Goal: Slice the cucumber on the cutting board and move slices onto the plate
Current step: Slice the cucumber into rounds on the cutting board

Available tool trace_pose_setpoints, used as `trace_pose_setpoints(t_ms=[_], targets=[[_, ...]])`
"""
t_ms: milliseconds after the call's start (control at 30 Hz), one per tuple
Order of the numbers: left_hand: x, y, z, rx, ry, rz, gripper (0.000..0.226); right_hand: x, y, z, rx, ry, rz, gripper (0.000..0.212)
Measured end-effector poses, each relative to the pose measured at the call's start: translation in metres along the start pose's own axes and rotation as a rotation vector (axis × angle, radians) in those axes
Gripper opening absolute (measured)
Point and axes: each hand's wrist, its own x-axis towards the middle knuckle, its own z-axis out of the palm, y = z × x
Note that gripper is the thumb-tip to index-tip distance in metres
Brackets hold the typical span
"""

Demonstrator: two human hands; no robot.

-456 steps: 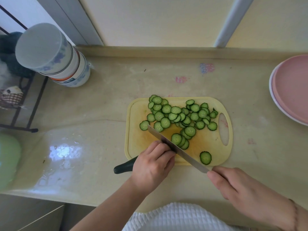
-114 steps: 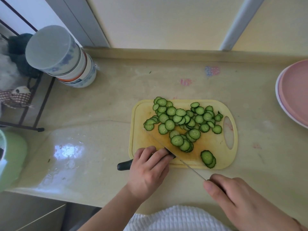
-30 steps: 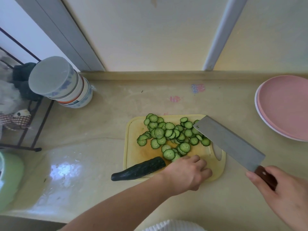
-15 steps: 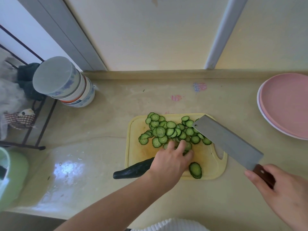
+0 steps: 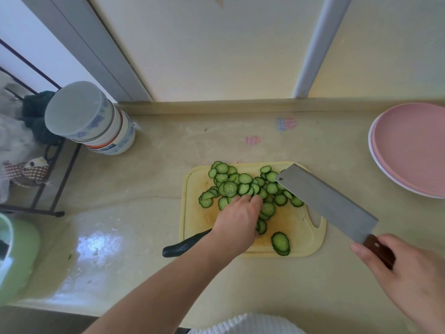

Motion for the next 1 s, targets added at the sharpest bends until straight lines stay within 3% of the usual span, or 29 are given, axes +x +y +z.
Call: trace_pose_setpoints(t_ms=[200, 433, 700, 867, 1000], targets=[[0.003, -0.007, -0.009, 0.074, -0.089, 0.052, 0.045, 0.002, 0.004, 0.001, -0.02, 0.0, 0.008, 0.061], [0.012, -0.031, -0.042, -0.209, -0.066, -0.054, 0.019, 0.002, 0.006, 0.001, 0.013, 0.009, 0.016, 0.056], [0.009, -0.035, -0.028, -0.078, -0.126, 0.139, 0.043, 0.004, 0.008, 0.004, -0.005, -0.003, -0.033, 0.058], [0.01, -0.019, -0.019, 0.123, -0.118, 0.129, 0.059, 0.003, 0.002, 0.006, 0.008, -0.008, -0.053, 0.067], [0.012, -0.015, -0.019, 0.143, -0.119, 0.097, 0.053, 0.002, -0.005, 0.007, -0.004, -0.003, -0.063, 0.066]])
